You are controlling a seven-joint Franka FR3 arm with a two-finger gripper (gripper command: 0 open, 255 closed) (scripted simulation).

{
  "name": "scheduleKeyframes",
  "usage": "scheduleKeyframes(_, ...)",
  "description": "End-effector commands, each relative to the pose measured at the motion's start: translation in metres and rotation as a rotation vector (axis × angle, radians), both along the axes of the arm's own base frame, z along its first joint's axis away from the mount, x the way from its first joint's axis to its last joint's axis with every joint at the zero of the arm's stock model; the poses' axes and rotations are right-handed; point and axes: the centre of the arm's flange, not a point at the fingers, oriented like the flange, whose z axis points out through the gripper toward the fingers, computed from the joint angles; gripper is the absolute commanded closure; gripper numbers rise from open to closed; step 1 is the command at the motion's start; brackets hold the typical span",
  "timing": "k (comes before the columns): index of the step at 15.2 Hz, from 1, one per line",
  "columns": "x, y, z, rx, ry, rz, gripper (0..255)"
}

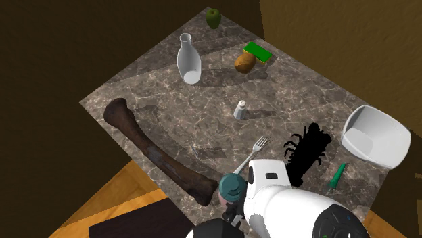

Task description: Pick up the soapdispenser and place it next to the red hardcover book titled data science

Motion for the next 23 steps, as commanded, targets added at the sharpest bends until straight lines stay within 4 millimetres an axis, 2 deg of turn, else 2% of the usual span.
scheduleKeyframes(1, 0.0, 0.0, -0.01, -0.001, -0.001, 0.0, 255)
scheduleKeyframes(12, 0.0, 0.0, -0.066, -0.001, -0.001, 0.0, 255)
scheduleKeyframes(19, 0.0, 0.0, -0.066, -0.001, -0.001, 0.0, 255)
scheduleKeyframes(20, 0.0, 0.0, -0.066, -0.001, -0.001, 0.0, 0)
scheduleKeyframes(23, 0.0, 0.0, -0.066, -0.001, -0.001, 0.0, 0)
